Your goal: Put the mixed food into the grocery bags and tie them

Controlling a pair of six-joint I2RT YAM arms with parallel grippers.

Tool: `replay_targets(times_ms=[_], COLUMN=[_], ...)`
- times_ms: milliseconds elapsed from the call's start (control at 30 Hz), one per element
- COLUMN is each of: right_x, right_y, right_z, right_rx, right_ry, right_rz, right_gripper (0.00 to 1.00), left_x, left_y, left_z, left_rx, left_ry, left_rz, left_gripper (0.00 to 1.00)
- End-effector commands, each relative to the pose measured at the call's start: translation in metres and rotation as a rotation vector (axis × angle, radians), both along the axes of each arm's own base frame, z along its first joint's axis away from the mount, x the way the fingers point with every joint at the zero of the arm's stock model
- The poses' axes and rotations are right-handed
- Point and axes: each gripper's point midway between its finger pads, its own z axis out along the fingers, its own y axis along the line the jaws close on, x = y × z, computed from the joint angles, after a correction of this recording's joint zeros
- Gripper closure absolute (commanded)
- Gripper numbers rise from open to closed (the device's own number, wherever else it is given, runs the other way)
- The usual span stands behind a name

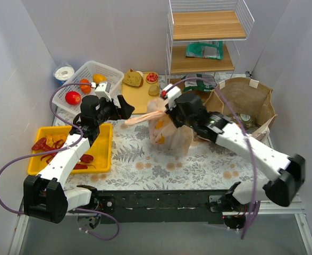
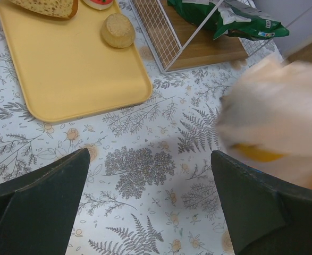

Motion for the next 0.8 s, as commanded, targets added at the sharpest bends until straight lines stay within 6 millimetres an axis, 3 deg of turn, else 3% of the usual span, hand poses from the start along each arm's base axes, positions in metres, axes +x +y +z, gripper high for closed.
replay_targets(times_ms=[0, 67, 100, 167, 200, 267, 300, 333, 400, 467, 567, 600, 700, 767], right_x=[0.012, 0.025, 0.042, 0.053, 0.064, 0.072, 0.082, 0.087, 0.098, 0.104, 0.108, 0.108, 0.097, 0.091], right_y=[-0.062, -0.093, -0.128, -0.16, -0.192, -0.219, -0.246, -0.254, -0.284, -0.301, -0.339, -0.344, -0.352, -0.345], right_z=[0.149, 0.178, 0.184, 0.208, 0.215, 0.235, 0.235, 0.234, 0.224, 0.213, 0.182, 0.162, 0.143, 0.117], right_rx=[0.144, 0.145, 0.122, 0.121, 0.089, 0.094, 0.076, 0.081, 0.057, 0.036, 0.013, 0.006, 0.022, 0.048], right_ry=[-0.319, -0.361, -0.376, -0.431, -0.463, -0.51, -0.507, -0.498, -0.468, -0.449, -0.4, -0.358, -0.309, -0.252], right_rz=[-0.156, -0.225, -0.309, -0.374, -0.453, -0.509, -0.576, -0.586, -0.663, -0.71, -0.799, -0.813, -0.86, -0.853], right_gripper=[0.99, 0.99, 0.99, 0.99, 0.99, 0.99, 0.99, 0.99, 0.99, 0.99, 0.99, 0.99, 0.99, 0.99], left_x=[-0.005, -0.006, -0.006, -0.007, -0.008, -0.009, -0.009, -0.009, -0.01, -0.01, -0.011, -0.012, -0.012, -0.013], left_y=[0.001, 0.0, 0.0, 0.0, -0.001, -0.001, -0.001, -0.001, -0.001, -0.001, -0.002, -0.002, -0.003, -0.003], left_z=[0.018, 0.018, 0.018, 0.019, 0.019, 0.02, 0.021, 0.021, 0.021, 0.022, 0.024, 0.025, 0.026, 0.026], left_rx=[-0.013, -0.016, -0.018, -0.021, -0.022, -0.024, -0.025, -0.025, -0.024, -0.026, -0.027, -0.028, -0.033, -0.035], left_ry=[-0.054, -0.055, -0.055, -0.057, -0.057, -0.059, -0.06, -0.06, -0.061, -0.065, -0.07, -0.071, -0.074, -0.071], left_rz=[-0.008, -0.011, -0.013, -0.016, -0.02, -0.021, -0.023, -0.021, -0.025, -0.024, -0.028, -0.029, -0.036, -0.039], left_gripper=[0.02, 0.02, 0.02, 0.02, 0.02, 0.02, 0.02, 0.02, 0.02, 0.02, 0.02, 0.02, 0.02, 0.02])
